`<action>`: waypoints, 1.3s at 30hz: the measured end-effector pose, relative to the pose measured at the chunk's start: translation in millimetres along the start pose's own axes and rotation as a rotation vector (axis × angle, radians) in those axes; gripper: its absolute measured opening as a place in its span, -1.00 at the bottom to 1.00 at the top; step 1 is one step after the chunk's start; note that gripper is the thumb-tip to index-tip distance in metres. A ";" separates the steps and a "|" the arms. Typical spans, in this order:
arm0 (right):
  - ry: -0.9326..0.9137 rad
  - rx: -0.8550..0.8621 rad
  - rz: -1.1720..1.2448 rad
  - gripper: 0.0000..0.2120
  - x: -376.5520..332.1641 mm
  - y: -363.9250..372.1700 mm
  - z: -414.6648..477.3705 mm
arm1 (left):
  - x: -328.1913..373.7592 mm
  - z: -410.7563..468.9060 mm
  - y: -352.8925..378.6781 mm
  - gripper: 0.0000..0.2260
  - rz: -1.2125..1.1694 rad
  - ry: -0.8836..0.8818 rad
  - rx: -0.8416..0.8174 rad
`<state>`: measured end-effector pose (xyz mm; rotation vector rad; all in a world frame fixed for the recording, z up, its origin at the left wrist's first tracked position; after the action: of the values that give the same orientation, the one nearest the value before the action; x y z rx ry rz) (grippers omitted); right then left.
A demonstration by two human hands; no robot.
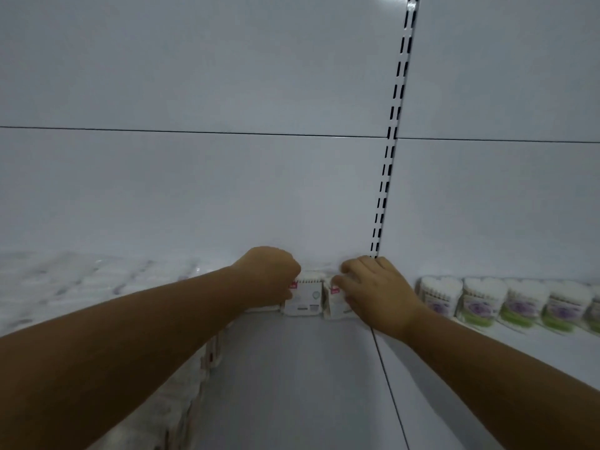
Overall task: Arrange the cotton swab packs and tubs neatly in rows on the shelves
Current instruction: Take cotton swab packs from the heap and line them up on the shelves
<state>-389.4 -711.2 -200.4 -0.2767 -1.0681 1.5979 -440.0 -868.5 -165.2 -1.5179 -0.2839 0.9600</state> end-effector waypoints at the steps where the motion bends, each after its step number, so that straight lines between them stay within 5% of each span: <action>1: 0.010 -0.023 -0.003 -0.61 -0.9 -0.8 0.5 | 0.9 -1.4 -0.6 -0.73 -0.006 0.008 -0.020; 9: 0.017 -0.050 0.049 -0.65 17.5 -80.9 -25.3 | 12.4 -4.6 -50.0 -0.67 -0.173 0.053 -0.059; 12: 0.065 -0.202 -0.023 -0.60 47.4 -127.9 -62.3 | 49.0 5.6 -90.6 -0.60 -0.287 0.077 -0.021; 16: 0.456 -0.525 -0.152 -0.47 121.7 -181.0 -152.9 | 135.1 36.2 -139.9 -0.44 -0.284 0.160 0.033; 28: 0.979 -0.731 -0.211 -0.41 252.7 -333.1 -505.1 | 552.0 124.1 -263.3 -0.45 -0.469 0.656 0.080; 34: 1.047 -0.729 -0.180 -0.42 312.5 -342.8 -578.5 | 620.9 175.0 -278.5 -0.49 -0.464 0.678 0.037; 39: 0.926 -0.703 -0.161 -0.45 376.1 -304.3 -572.5 | 640.8 245.9 -264.0 -0.55 -0.493 0.652 0.044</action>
<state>70.5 -120.6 -160.2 -1.2282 -0.8202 0.7194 -120.9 -206.1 -154.0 -1.5357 -0.1487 0.0634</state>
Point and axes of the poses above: each hand's wrist, its own z-axis towards the middle knuckle, its own y-axis out of the palm, x = y × z, the point moved 5 cm from there along z, towards the middle knuckle, and after that the axes turned 1 degree about x, right-handed, at the moved point
